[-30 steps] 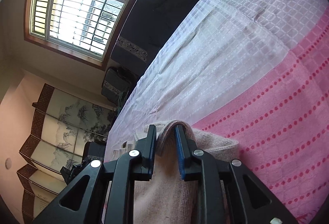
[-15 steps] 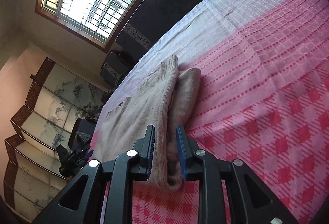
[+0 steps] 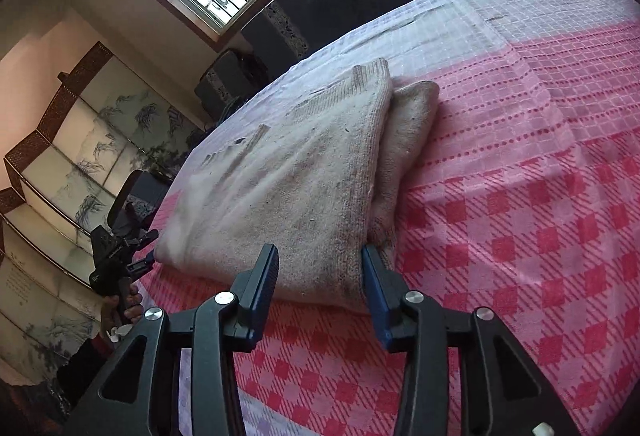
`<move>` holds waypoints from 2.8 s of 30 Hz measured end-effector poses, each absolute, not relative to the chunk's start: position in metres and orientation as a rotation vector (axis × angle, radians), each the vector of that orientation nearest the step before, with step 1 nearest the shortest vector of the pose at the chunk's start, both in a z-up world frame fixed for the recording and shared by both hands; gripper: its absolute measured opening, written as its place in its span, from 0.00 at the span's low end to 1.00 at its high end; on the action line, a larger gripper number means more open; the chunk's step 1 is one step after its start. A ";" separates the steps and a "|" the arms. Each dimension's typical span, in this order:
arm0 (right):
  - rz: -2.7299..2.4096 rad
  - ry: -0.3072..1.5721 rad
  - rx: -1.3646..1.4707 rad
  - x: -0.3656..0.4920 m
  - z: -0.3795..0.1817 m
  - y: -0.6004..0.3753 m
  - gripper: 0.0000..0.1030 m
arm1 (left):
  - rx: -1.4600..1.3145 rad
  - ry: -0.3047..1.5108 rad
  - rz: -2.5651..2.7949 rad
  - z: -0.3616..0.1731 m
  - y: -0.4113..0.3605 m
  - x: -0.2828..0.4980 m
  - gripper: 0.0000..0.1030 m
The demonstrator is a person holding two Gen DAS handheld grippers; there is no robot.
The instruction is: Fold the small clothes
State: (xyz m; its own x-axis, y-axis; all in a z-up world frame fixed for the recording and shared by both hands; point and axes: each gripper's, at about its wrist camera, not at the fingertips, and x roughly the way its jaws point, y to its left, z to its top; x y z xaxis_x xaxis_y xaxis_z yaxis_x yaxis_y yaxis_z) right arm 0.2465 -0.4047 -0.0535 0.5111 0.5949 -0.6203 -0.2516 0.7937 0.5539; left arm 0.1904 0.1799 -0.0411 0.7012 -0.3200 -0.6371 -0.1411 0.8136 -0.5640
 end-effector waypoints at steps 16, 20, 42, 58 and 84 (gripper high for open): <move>0.592 0.907 0.354 0.250 -0.049 -0.401 0.08 | -0.542 0.829 -0.134 -0.032 0.171 0.181 0.62; 0.616 0.964 0.274 0.242 -0.054 -0.395 0.08 | -0.530 0.815 -0.149 -0.028 0.177 0.177 0.62; 0.586 0.969 0.413 0.243 -0.062 -0.413 0.11 | -0.127 0.888 -0.060 -0.025 0.143 0.167 0.12; 0.535 0.951 0.341 0.240 -0.056 -0.399 0.10 | -0.034 0.844 0.011 -0.029 0.125 0.162 0.13; 0.509 0.916 0.191 0.228 -0.053 -0.377 0.16 | -0.332 0.816 -0.109 -0.012 0.167 0.166 0.24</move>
State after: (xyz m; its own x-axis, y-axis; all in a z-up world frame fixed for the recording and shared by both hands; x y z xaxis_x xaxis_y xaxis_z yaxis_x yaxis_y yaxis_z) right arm 0.2282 -0.3773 -0.0528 0.5011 0.4976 -0.7080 -0.3386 0.8657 0.3687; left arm 0.1663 0.1674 -0.0117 0.6831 -0.2220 -0.6958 -0.0318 0.9427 -0.3320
